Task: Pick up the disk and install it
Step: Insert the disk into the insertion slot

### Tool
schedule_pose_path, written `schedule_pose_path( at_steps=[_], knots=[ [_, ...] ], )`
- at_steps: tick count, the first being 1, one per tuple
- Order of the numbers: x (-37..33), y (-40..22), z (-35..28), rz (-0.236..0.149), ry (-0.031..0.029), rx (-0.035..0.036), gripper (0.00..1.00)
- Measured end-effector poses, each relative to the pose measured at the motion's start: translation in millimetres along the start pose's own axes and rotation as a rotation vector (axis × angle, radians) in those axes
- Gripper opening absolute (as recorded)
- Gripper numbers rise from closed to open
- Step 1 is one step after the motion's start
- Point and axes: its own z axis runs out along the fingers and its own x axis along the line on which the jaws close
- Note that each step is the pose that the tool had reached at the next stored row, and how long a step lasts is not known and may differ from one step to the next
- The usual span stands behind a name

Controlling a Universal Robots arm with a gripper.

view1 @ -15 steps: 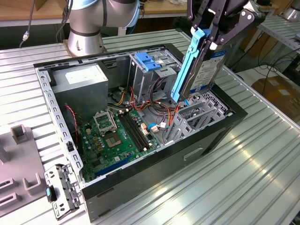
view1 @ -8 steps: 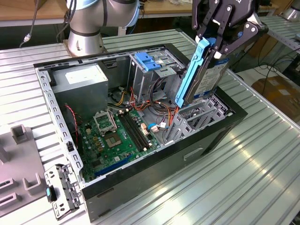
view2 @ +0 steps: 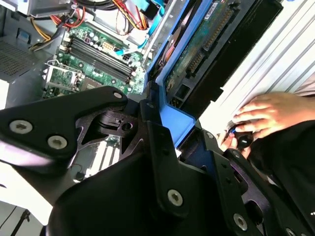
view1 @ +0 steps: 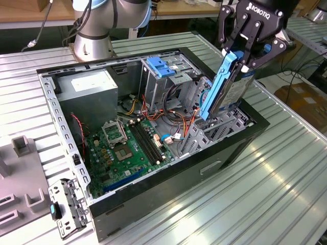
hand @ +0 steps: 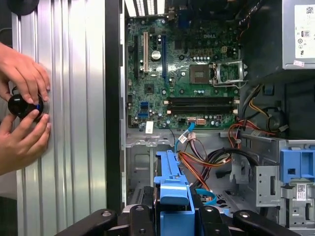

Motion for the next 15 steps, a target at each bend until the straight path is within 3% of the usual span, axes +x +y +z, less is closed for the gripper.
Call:
schedule_pose_path(
  at_steps=[5, 15],
  knots=[
    [1.8, 0.6, 11.6, -0.005, 0.0001, -0.0001, 0.37],
    [-1.6, 2.0, 16.3, -0.012, 0.0002, -0.0006, 0.37]
  ],
)
